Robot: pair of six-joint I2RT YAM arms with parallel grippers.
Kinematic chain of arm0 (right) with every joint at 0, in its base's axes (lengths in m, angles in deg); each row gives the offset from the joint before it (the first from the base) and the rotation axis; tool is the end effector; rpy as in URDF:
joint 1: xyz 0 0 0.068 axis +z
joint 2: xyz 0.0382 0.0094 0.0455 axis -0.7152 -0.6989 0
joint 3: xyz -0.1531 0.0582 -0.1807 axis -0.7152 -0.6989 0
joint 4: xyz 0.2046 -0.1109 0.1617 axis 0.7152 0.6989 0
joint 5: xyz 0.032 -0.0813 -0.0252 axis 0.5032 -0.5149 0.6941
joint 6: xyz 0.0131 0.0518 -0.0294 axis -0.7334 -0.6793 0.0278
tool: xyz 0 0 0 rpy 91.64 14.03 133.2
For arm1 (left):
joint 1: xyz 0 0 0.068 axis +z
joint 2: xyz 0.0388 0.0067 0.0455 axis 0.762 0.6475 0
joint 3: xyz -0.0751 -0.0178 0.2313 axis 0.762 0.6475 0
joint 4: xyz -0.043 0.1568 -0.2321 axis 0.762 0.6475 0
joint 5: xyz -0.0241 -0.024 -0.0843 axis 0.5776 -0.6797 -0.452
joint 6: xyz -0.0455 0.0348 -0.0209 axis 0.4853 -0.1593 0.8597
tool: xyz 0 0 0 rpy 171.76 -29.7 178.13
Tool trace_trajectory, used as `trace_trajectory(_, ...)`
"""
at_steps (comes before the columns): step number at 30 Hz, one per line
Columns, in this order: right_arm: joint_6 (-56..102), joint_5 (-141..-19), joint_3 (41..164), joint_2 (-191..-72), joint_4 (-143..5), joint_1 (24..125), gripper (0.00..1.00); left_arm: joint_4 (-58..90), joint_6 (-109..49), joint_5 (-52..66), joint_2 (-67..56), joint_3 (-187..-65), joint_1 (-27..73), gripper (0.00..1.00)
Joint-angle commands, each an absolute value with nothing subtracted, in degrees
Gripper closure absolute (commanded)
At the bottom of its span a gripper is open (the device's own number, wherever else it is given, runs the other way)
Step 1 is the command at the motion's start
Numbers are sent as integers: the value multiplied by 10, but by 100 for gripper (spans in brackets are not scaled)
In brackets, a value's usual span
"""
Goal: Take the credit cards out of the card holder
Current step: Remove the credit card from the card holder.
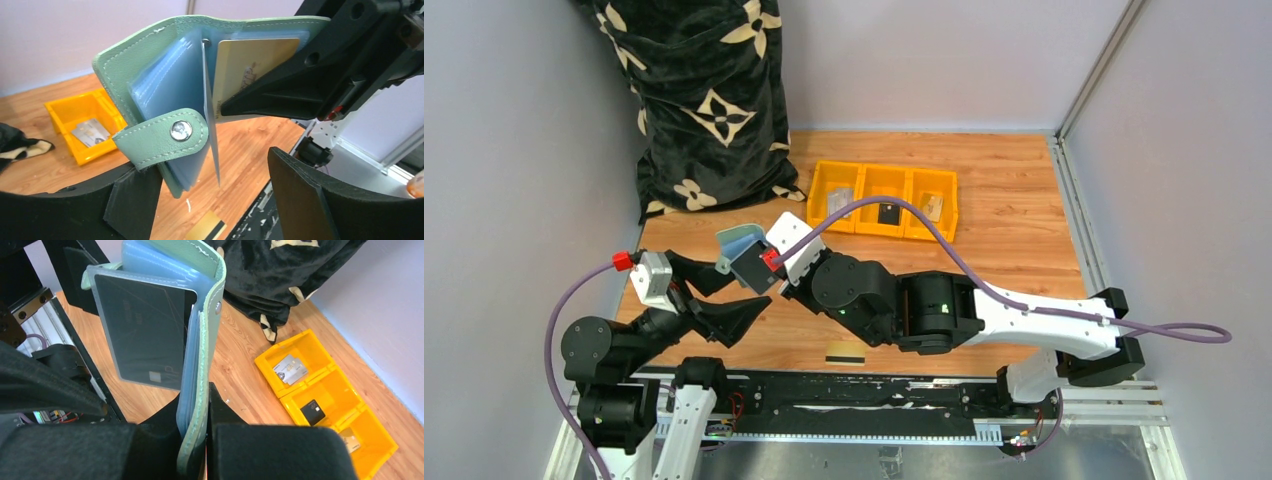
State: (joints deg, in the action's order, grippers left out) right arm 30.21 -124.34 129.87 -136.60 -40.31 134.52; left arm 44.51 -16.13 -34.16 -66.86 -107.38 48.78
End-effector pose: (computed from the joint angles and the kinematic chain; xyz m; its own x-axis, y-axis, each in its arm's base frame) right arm 0.0342 0.3509 0.4575 -0.0005 -0.2186 -0.9758 -0.7916 0.5963 -0.1332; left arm 0.0638 -0.0357 0.4113 -0.1264 -0.2794 -0.9518 0.7744 0.5718 -0.2707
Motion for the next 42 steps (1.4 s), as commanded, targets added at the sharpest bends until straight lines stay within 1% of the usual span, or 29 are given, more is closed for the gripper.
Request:
trace_trajectory(1, 333, -1218, 1273, -1325, -416, 1353, 100, 446, -204, -313, -675, -1071, 489, 24)
trace_trajectory(5, 321, -1099, 1196, -1260, -492, 1350, 100, 429, -192, -310, -676, -1073, 489, 38)
trace_trajectory(8, 308, -1009, 1163, -1225, -518, 1339, 100, 413, -177, -310, -675, -1075, 489, 53)
trace_trajectory(11, 303, -934, 1128, -1194, -543, 1328, 100, 402, -156, -305, -674, -1082, 489, 65)
trace_trajectory(14, 286, -896, 1109, -1176, -561, 1322, 100, 379, -113, -325, -668, -1086, 489, 67)
trace_trajectory(15, 284, -889, 1106, -1172, -564, 1321, 100, 369, -94, -334, -667, -1087, 489, 64)
trace_trajectory(16, 285, -888, 1103, -1169, -566, 1320, 100, 358, -77, -343, -666, -1088, 489, 58)
trace_trajectory(17, 284, -867, 1102, -1167, -567, 1319, 100, 347, -59, -352, -664, -1090, 489, 51)
trace_trajectory(18, 286, -863, 1102, -1165, -568, 1318, 100, 336, -43, -364, -662, -1091, 489, 39)
trace_trajectory(19, 287, -858, 1101, -1163, -567, 1317, 100, 327, -30, -382, -660, -1091, 489, 29)
trace_trajectory(20, 288, -855, 1102, -1162, -567, 1317, 100, 320, -18, -393, -657, -1093, 489, 24)
trace_trajectory(22, 291, -850, 1101, -1159, -568, 1316, 100, 318, -7, -408, -652, -1096, 489, 18)
trace_trajectory(24, 293, -846, 1101, -1156, -569, 1315, 100, 318, -8, -419, -653, -1096, 489, 15)
trace_trajectory(27, 293, -838, 1100, -1153, -570, 1312, 100, 321, -11, -427, -656, -1091, 489, 15)
trace_trajectory(29, 289, -829, 1099, -1152, -572, 1308, 100, 316, -4, -434, -655, -1090, 489, 17)
trace_trajectory(32, 273, -817, 1096, -1154, -578, 1294, 100, 245, 62, -459, -652, -1075, 489, 27)
trace_trajectory(34, 256, -798, 1095, -1158, -582, 1281, 100, 207, 99, -469, -651, -1068, 489, 36)
trace_trajectory(35, 246, -790, 1093, -1160, -586, 1274, 100, 199, 108, -471, -649, -1067, 489, 42)
trace_trajectory(38, 220, -753, 1088, -1165, -591, 1249, 100, 194, 112, -477, -644, -1071, 489, 66)
trace_trajectory(40, 201, -734, 1083, -1166, -594, 1230, 100, 207, 106, -476, -641, -1077, 489, 79)
trace_trajectory(42, 178, -707, 1072, -1165, -610, 1207, 100, 240, 83, -470, -637, -1085, 489, 88)
